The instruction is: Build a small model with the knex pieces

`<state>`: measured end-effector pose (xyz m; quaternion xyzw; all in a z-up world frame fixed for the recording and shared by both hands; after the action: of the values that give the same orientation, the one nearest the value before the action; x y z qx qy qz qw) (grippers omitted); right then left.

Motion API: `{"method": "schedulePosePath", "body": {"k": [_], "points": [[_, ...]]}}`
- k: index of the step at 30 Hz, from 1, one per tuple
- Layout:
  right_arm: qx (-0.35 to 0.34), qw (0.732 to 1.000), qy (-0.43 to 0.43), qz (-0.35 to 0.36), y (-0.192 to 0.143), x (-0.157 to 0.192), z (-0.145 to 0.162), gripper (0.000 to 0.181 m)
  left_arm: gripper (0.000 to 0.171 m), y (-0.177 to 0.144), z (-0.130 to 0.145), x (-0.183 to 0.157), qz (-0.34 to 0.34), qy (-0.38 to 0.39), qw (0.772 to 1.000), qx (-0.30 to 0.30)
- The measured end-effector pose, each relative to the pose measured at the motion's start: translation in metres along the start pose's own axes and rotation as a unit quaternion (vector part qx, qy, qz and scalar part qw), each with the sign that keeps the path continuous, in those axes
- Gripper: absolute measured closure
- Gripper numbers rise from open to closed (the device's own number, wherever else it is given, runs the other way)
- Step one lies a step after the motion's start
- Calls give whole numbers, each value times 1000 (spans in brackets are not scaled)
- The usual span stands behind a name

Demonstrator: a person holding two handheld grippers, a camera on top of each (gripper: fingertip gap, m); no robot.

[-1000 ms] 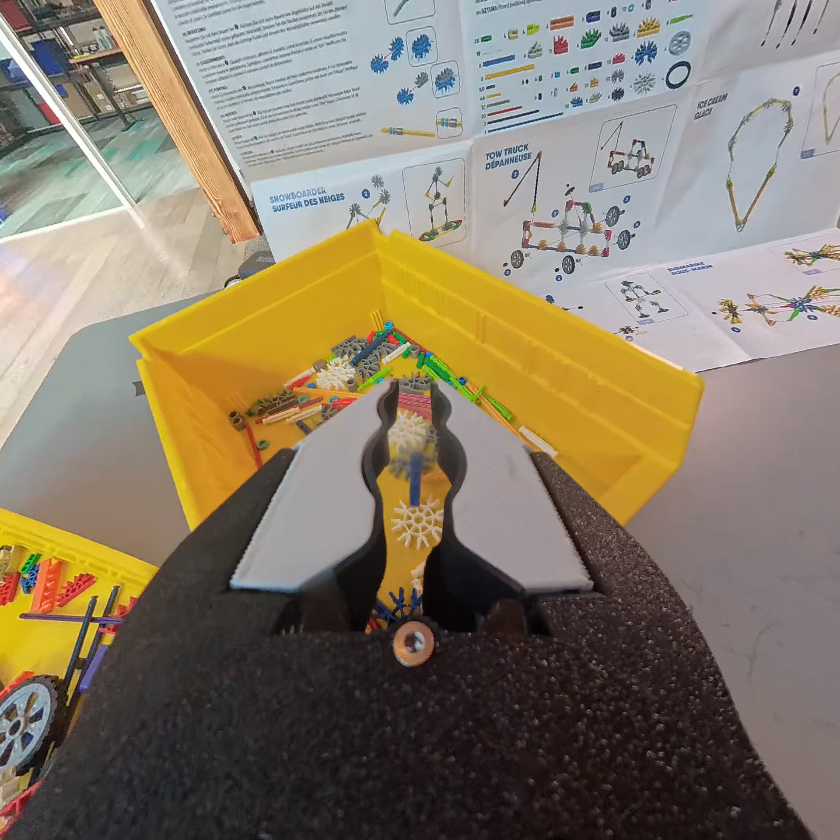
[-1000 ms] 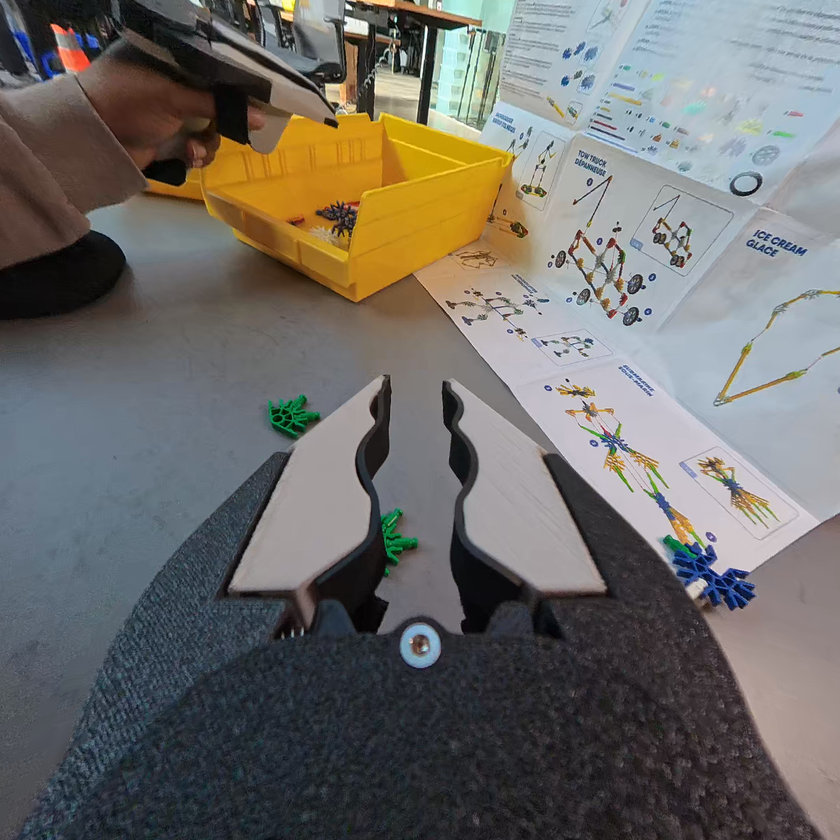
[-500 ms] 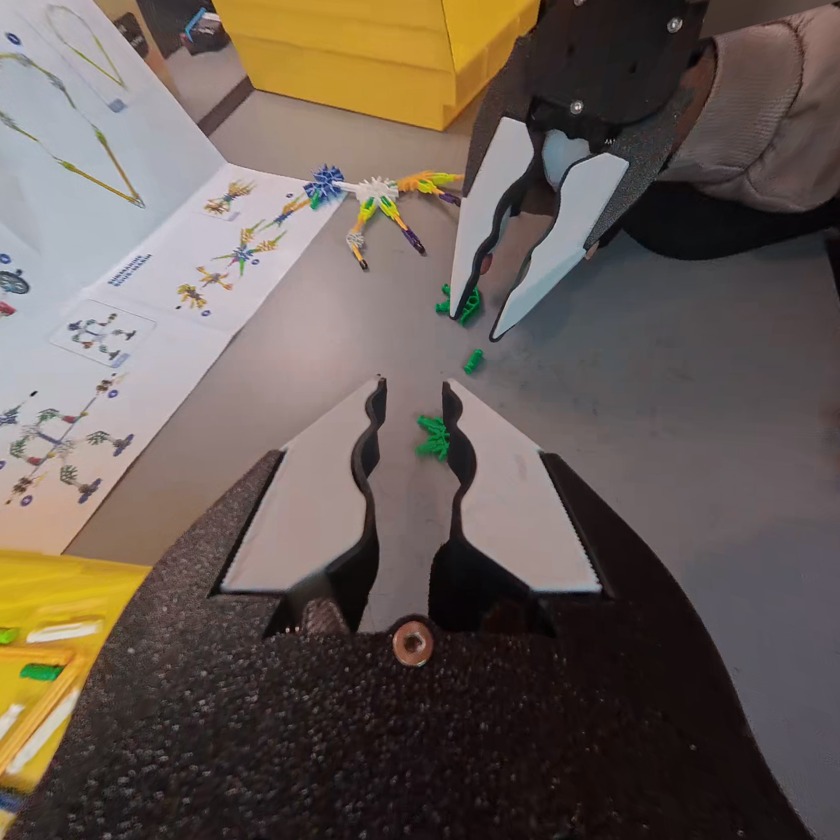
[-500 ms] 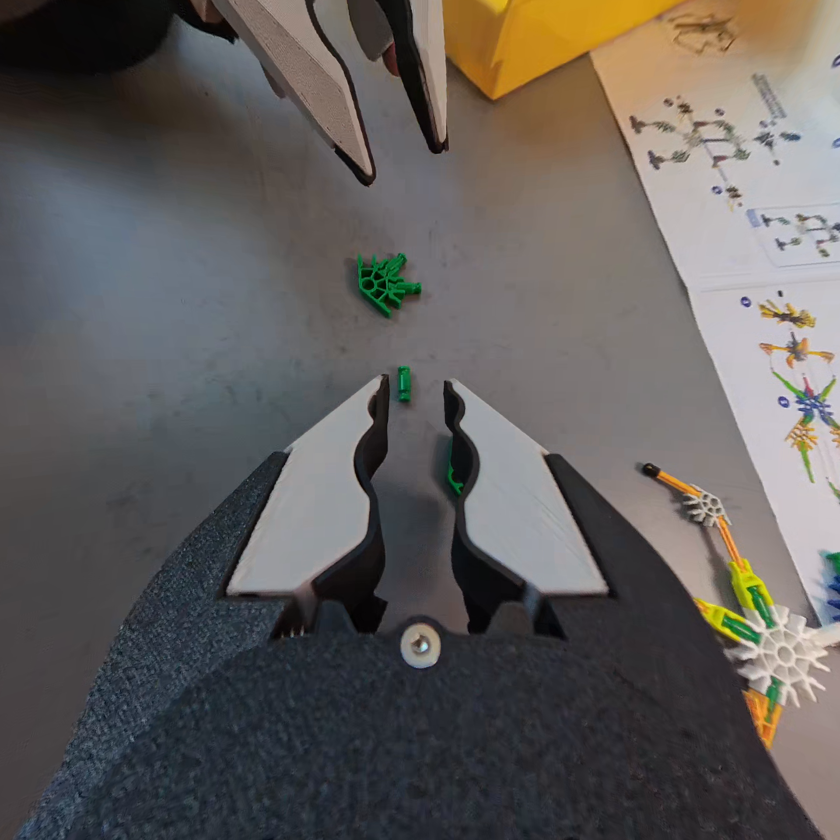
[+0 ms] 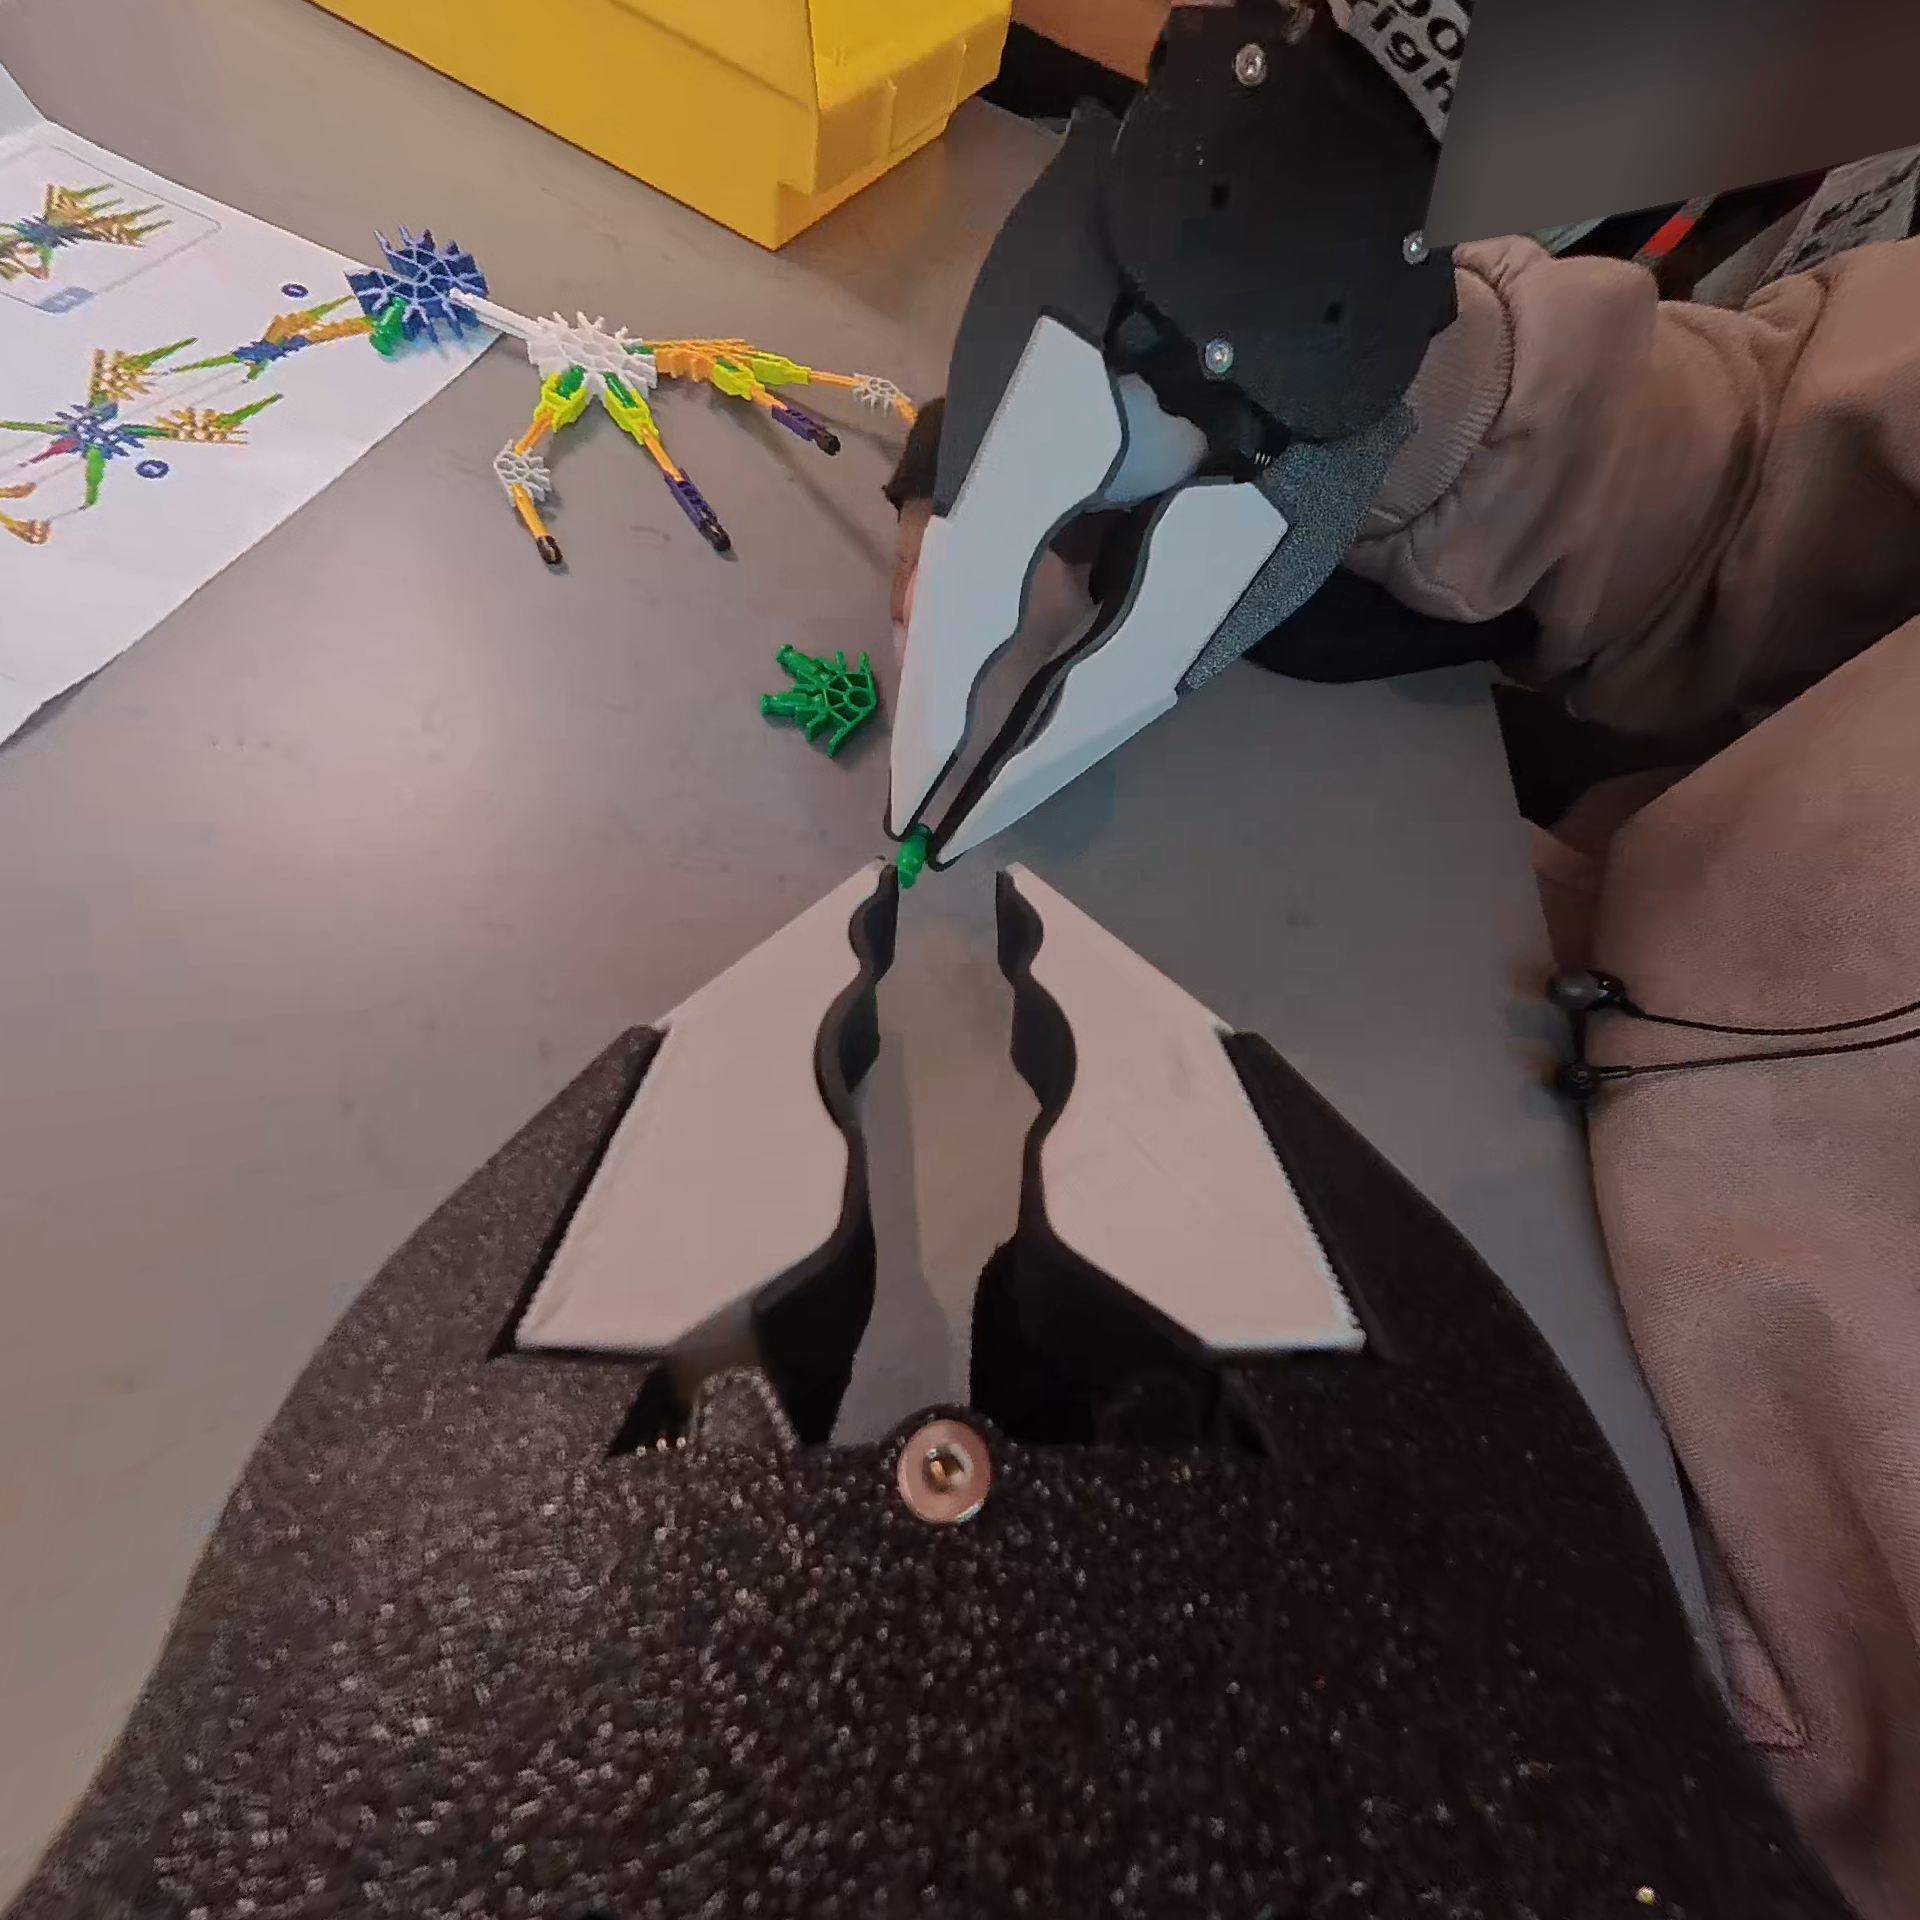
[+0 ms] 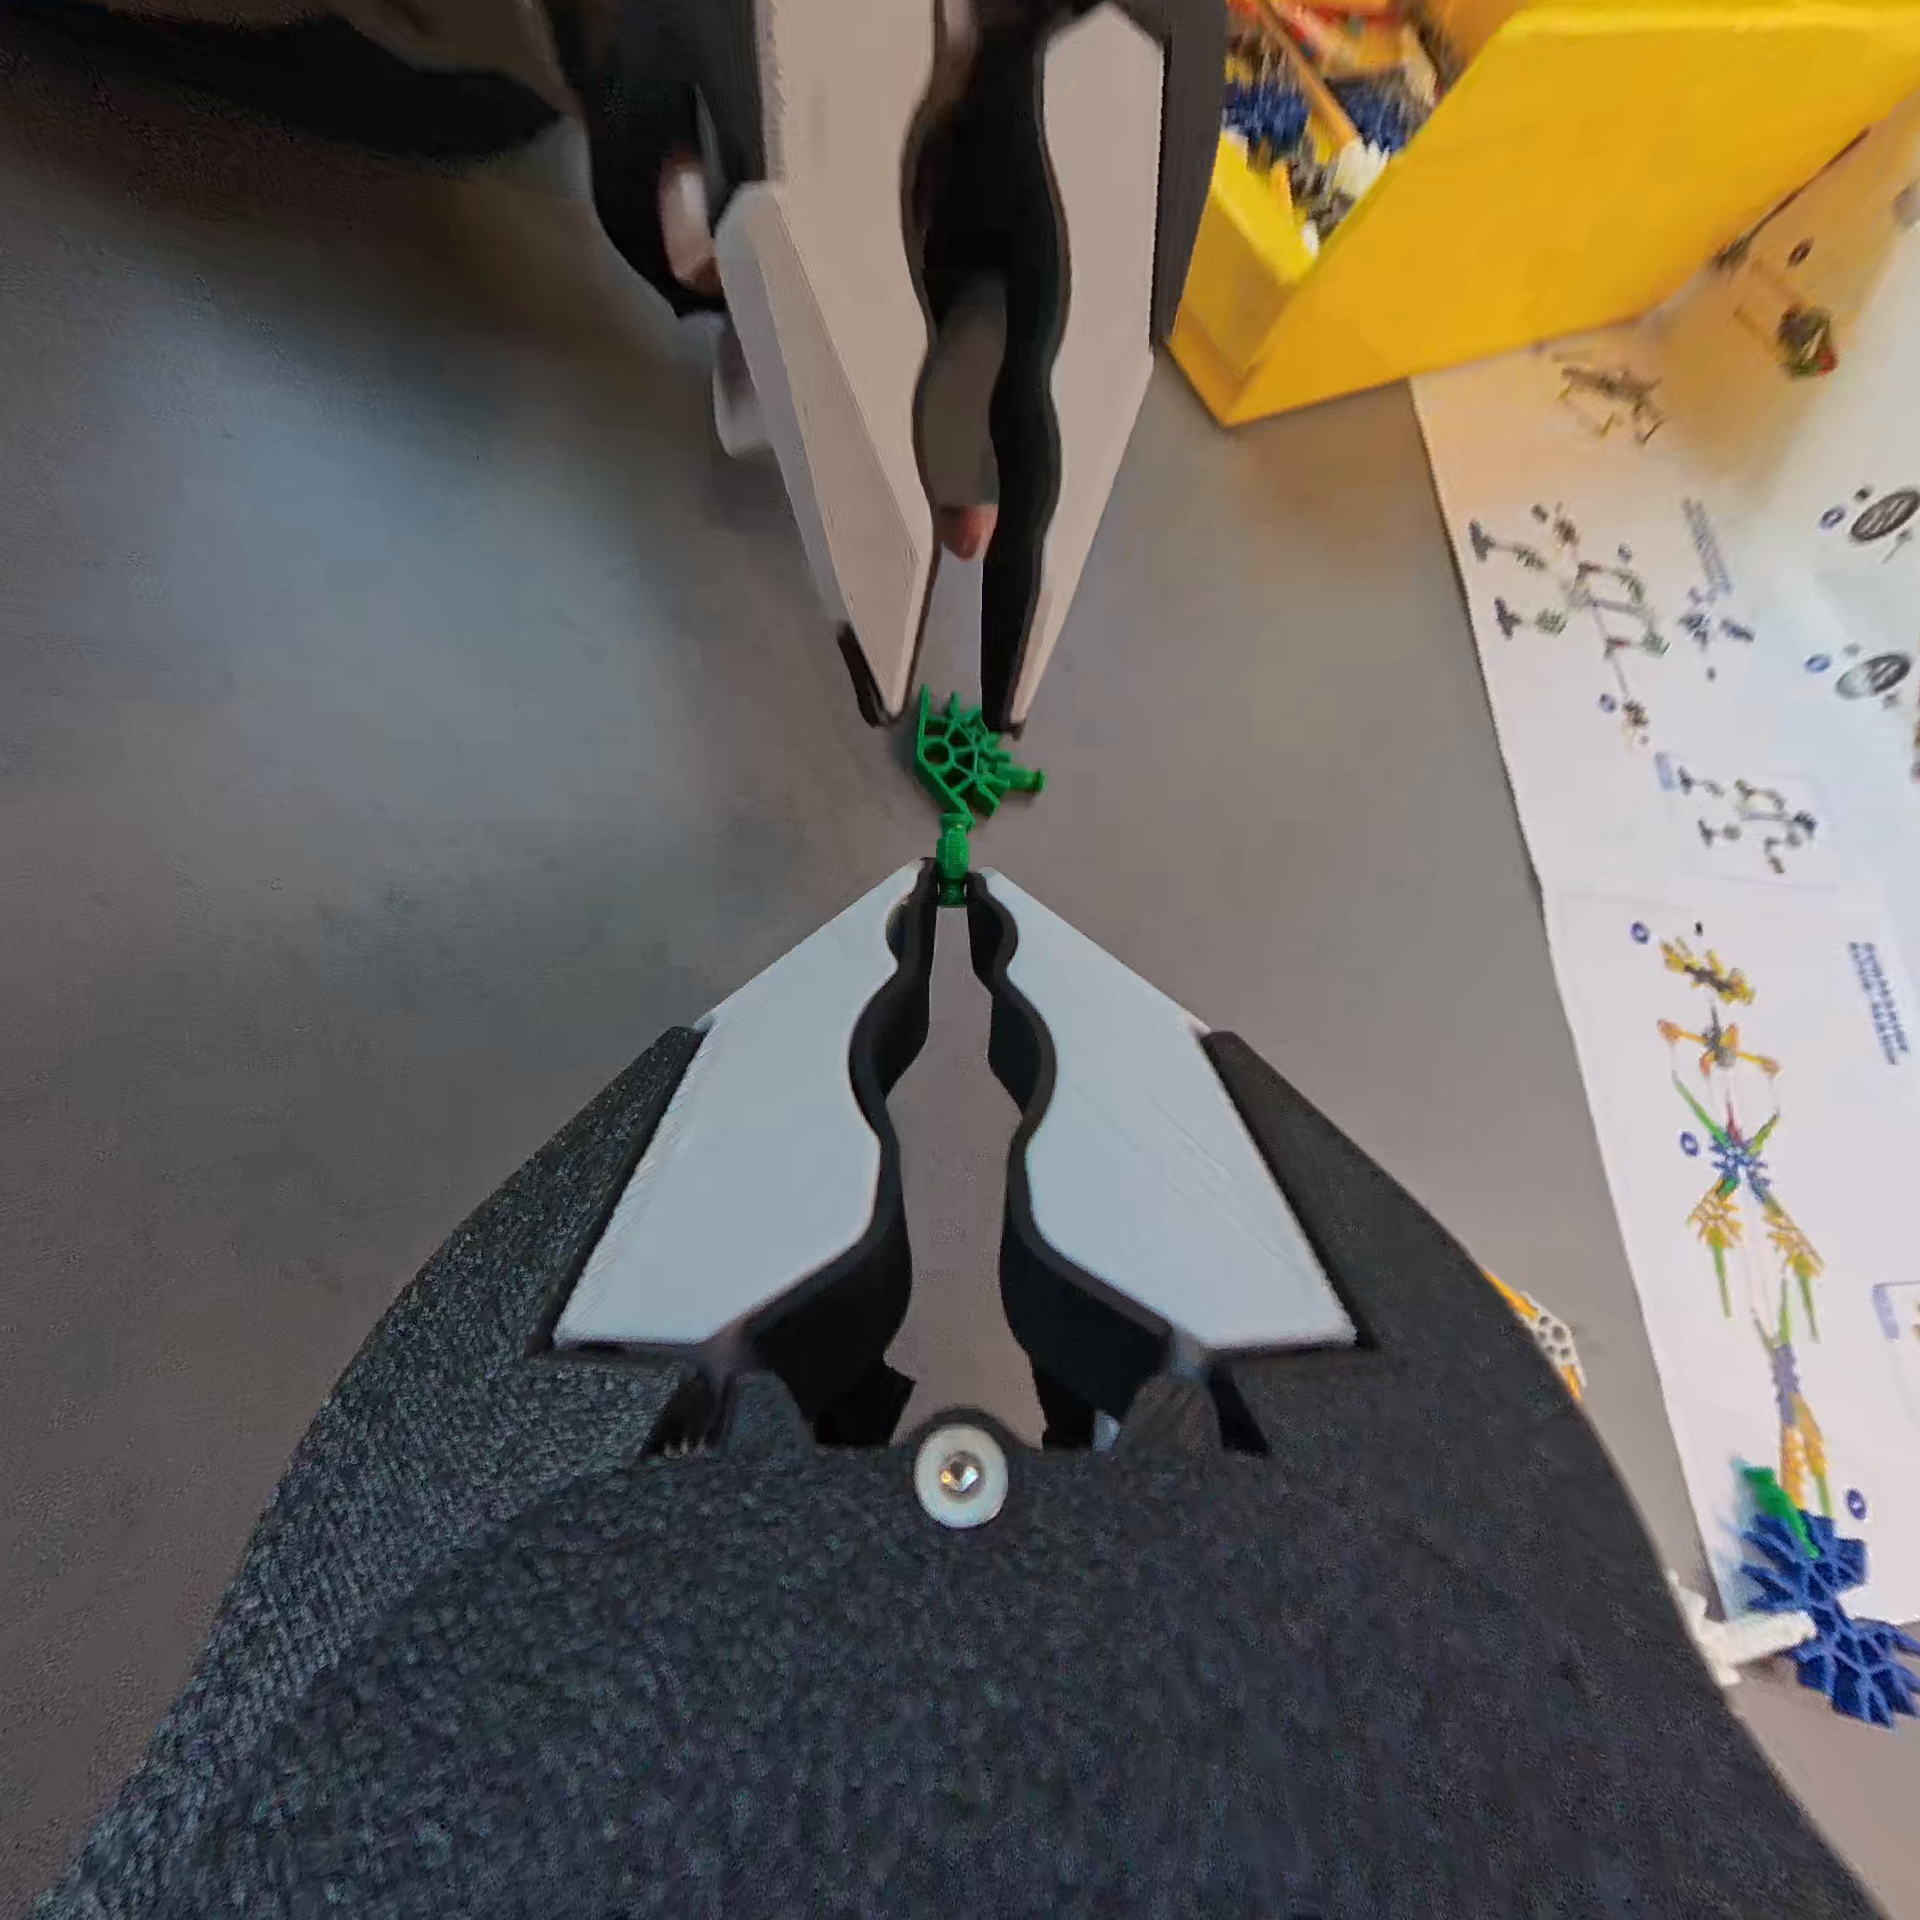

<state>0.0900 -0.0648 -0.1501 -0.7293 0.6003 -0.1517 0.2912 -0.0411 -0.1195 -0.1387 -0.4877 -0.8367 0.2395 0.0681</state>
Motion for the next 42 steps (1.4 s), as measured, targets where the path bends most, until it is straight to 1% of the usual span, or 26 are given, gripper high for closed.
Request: {"method": "schedulePosePath", "body": {"k": [2,3,5,12,14,15,16,17,18,19,20,22,23,24,27,30,32,34,36,38,40,42], "points": [[-38,999,-15,4,-5,5,-9,177,154,1,0,-1,9,-5,1000,-4],[-45,999,-17,-1,-7,7,-11,177,156,2,-1,-2,12,-2,1000,-4],[-63,998,-26,-3,-10,10,-15,177,165,2,-2,-5,25,2,1000,-12],[-84,996,-32,3,-16,11,-17,177,167,-1,-7,-6,42,-9,998,-39],[-97,995,-29,21,-18,9,-19,176,167,-2,-10,-6,23,6,999,-44],[-105,994,-25,37,-20,5,-20,171,167,-5,-13,-5,5,18,999,-47],[-110,992,-20,53,-23,1,-20,164,167,-11,-15,-2,-22,30,998,-51],[-115,991,-10,67,-27,-3,-21,157,167,-21,-18,4,-66,45,995,-55],[-124,989,3,80,-31,-8,-22,154,167,-35,-20,12,-127,62,988,-58],[-133,987,16,90,-35,-13,-22,153,167,-53,-21,23,-201,77,975,-60],[-140,985,30,100,-39,-17,-22,151,167,-73,-21,34,-278,85,955,-58],[-149,980,52,117,-46,-25,-21,149,167,-117,-15,52,-410,83,907,-55],[-153,979,60,124,-49,-28,-20,149,166,-137,-12,58,-458,73,884,-59],[-156,977,67,127,-50,-31,-19,149,166,-155,-9,63,-488,59,868,-71],[-156,975,75,136,-52,-34,-18,150,166,-195,-3,68,-544,13,831,-116],[-152,975,76,142,-51,-35,-17,150,167,-222,2,68,-596,-9,793,-126],[-148,975,79,142,-50,-35,-16,150,167,-232,6,69,-623,-20,774,-109],[-147,975,83,143,-50,-36,-16,150,167,-234,12,72,-645,-28,761,-63],[-146,975,86,142,-48,-37,-15,150,166,-227,19,78,-658,-25,753,6],[-148,974,85,148,-48,-37,-15,151,166,-216,25,84,-653,-24,754,67],[-148,973,87,155,-49,-39,-14,151,166,-205,30,88,-637,-24,765,98],[-147,972,95,159,-50,-42,-13,151,162,-199,31,90,-625,-21,774,104]]}}
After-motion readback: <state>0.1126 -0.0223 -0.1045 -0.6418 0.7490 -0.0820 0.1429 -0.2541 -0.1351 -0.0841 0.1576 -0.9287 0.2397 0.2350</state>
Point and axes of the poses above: each gripper's, where its closed fingertips meet, y out along the fingers, z out of its underside, x = y × z across the jaws, the point moved 8 cm from there along -y, back along the fingers, and after that the axes turned 10 degrees about y, right-handed, at the moved point
